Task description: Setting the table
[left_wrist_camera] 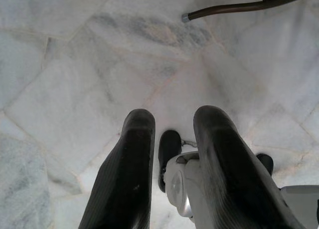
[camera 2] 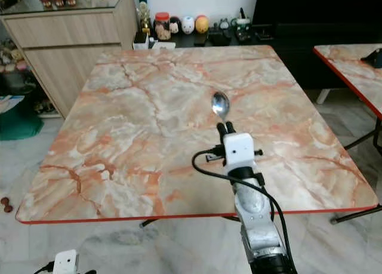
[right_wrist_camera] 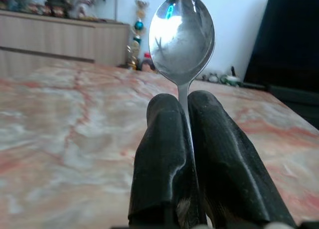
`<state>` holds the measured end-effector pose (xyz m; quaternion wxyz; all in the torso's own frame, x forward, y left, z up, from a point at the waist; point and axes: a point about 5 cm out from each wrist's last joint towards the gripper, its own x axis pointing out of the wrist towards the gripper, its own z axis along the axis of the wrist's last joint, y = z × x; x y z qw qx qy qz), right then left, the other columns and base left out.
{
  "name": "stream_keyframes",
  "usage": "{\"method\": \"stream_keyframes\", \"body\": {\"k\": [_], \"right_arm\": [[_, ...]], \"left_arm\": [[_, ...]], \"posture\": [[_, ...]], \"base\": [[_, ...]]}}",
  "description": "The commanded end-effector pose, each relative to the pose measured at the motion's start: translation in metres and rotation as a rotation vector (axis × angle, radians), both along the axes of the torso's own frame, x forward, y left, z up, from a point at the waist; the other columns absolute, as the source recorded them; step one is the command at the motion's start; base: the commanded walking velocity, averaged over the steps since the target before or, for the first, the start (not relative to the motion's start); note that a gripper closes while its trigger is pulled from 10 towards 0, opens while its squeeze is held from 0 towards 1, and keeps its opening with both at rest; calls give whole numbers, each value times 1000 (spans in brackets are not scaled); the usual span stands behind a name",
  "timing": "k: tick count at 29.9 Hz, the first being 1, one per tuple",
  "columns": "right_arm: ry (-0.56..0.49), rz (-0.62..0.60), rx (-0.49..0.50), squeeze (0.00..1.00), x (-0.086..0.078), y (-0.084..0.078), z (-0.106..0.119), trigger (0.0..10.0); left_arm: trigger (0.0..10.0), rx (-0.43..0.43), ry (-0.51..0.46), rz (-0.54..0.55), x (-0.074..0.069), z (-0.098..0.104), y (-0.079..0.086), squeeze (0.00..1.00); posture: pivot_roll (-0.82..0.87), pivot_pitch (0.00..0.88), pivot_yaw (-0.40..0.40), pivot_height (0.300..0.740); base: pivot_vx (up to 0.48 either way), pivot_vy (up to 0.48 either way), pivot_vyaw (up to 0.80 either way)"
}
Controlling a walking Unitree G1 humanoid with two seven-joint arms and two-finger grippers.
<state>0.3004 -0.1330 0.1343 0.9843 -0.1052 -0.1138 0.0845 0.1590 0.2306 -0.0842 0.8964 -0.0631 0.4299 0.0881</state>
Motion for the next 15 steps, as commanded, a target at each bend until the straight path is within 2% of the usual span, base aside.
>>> {"method": "stream_keyframes", "body": {"k": [1,5,8,10,11,12,14,15], "right_arm": [[-18,26,1,0,-4,6,2,10000],[-26,31,42,0,-2,8,6,10000],[-33,49,56,0,0,13,9,10000],[-36,55,61,0,1,15,10,10000],[-36,55,61,0,1,15,10,10000],[-41,57,66,0,2,16,12,10000],[-46,63,69,0,2,18,13,10000],[-48,64,70,0,2,19,13,10000]], "left_arm": [[10000,11,34,-30,-6,-2,3,0],[10000,11,32,-30,-6,-2,3,0],[10000,15,32,-34,-7,-2,3,0],[10000,6,-38,-64,8,2,-11,0],[10000,6,-38,-64,8,2,-11,0],[10000,1,-110,-87,22,7,-25,0],[10000,0,-144,-95,27,10,-31,0],[10000,0,-127,-92,24,8,-29,0]], "posture": [[-127,0,43,740],[-124,0,45,740],[-125,0,47,740],[-123,0,47,740],[-123,0,47,740],[-122,0,46,740],[-122,0,47,740],[-121,0,47,740]], "base": [[0,0,0],[0,0,0],[0,-260,0],[0,-261,0],[0,-259,0],[0,-262,0],[0,-277,0],[0,-281,0]]}}
